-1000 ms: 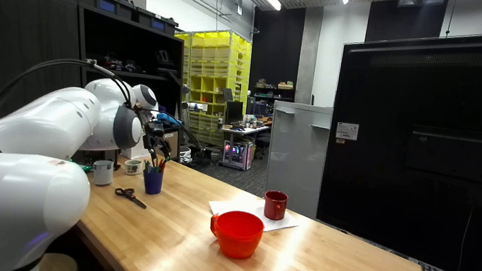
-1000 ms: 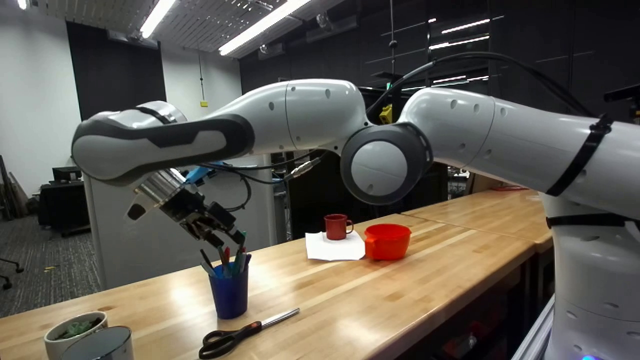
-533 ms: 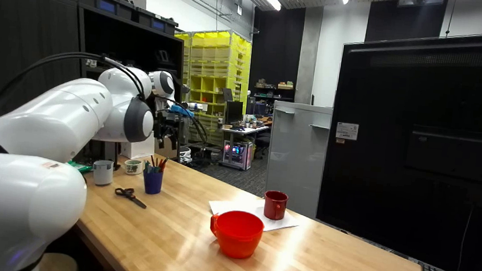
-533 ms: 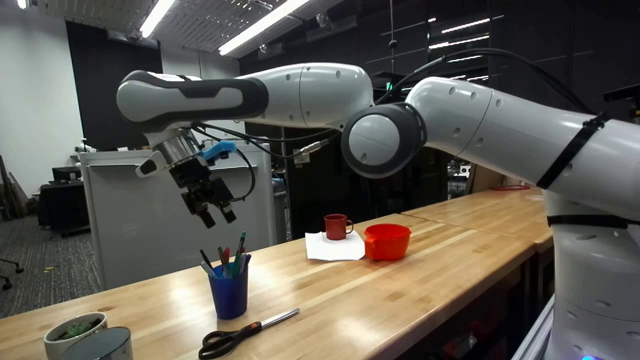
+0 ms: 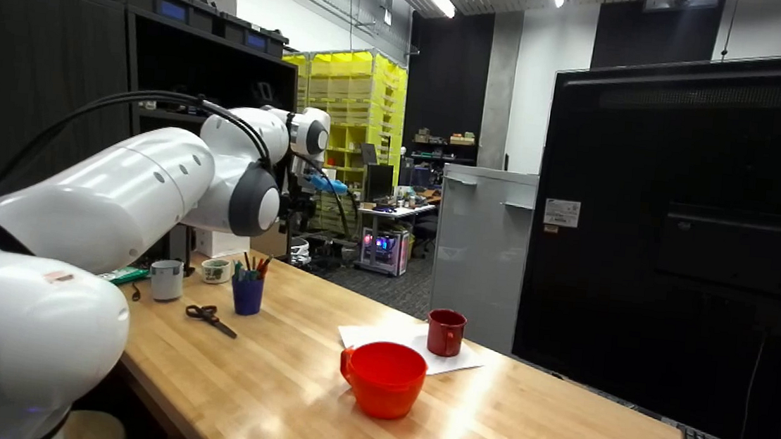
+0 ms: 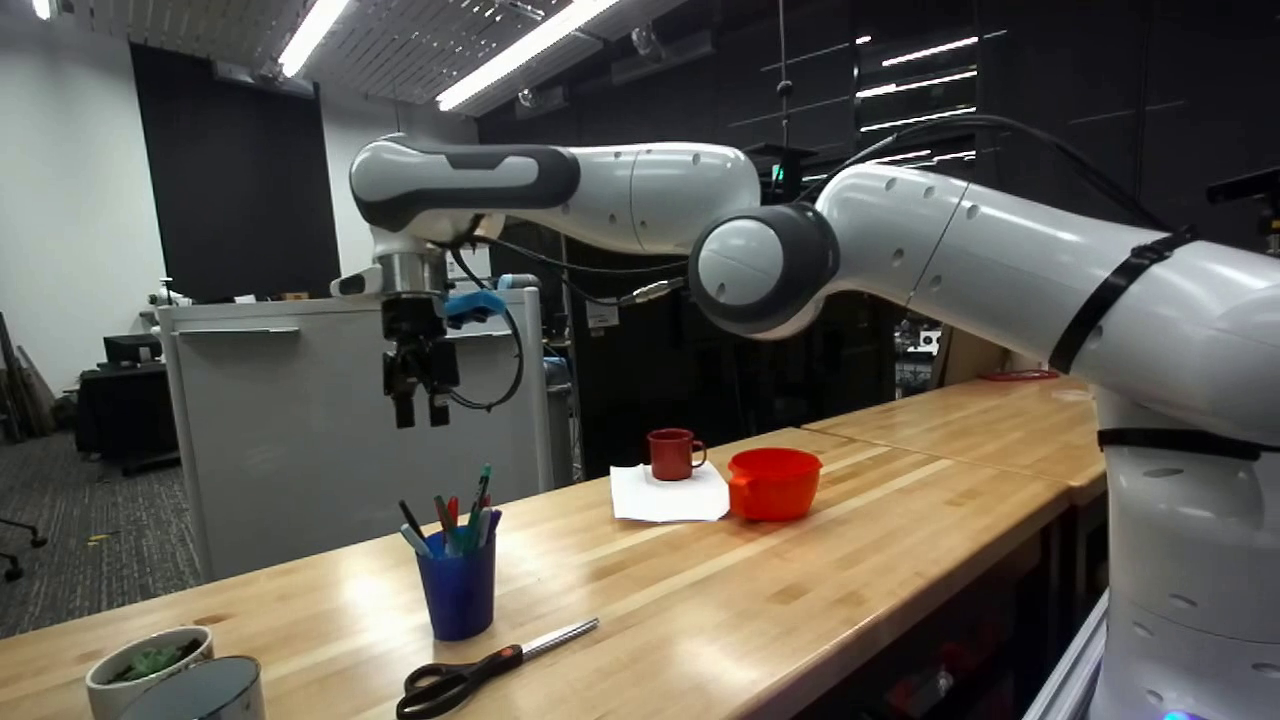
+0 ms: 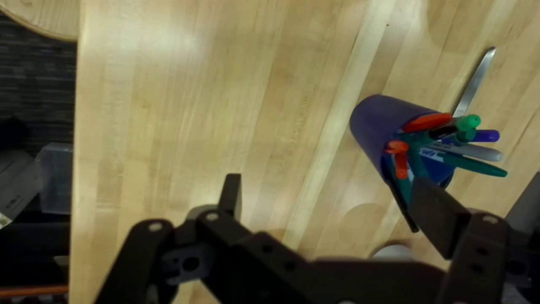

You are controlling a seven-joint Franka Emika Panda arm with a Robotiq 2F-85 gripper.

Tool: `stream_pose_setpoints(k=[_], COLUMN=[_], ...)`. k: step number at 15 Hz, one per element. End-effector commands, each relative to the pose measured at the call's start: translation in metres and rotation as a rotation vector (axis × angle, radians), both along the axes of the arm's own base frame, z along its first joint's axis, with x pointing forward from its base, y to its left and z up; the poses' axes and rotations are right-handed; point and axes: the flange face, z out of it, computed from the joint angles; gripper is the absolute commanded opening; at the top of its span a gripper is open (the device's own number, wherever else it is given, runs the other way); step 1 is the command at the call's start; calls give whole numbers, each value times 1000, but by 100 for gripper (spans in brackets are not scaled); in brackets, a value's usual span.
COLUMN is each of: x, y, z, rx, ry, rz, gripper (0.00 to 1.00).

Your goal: Lift the pencil from the table and put it in the blue cup

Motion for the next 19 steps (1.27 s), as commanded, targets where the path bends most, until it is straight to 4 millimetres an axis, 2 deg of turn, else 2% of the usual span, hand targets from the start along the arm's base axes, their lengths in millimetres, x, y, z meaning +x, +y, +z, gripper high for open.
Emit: stream_pose_setpoints(k=[1, 5, 11, 12, 19], x=[19, 33, 31, 36, 37], y=[-22, -44, -43, -46, -47], z=[19, 34, 57, 42, 37], rx=[140, 121, 14, 54, 46], ry=[-25, -70, -163, -122, -115], rz=[-125, -369, -663, -585, -594], gripper=[100, 100, 100, 100, 100])
